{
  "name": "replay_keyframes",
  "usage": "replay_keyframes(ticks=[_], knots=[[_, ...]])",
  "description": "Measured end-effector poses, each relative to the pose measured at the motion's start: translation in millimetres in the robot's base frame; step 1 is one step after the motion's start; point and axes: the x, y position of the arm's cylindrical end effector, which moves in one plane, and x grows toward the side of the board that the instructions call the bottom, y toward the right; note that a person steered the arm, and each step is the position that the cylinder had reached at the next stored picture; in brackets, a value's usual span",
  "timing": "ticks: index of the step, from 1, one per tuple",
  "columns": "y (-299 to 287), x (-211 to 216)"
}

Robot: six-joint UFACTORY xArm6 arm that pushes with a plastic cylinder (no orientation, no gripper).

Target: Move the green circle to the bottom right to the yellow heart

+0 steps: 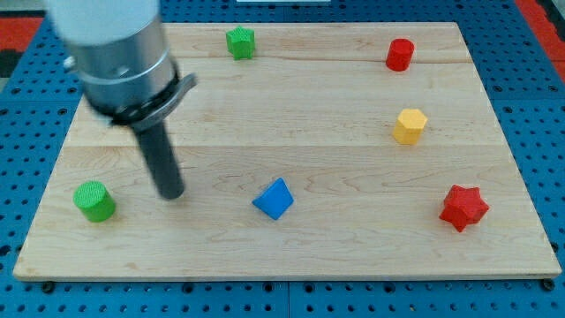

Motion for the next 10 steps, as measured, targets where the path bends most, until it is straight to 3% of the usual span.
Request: replay_keyframes(ticks=[1,2,3,5,8,9,10], knots=[[-25.4,43.7],[-81.5,10.7],[-89.0,-29.5],[-149.7,-35.8],[84.3,-91.1],[172.7,-90.8],[203.0,-49.0]])
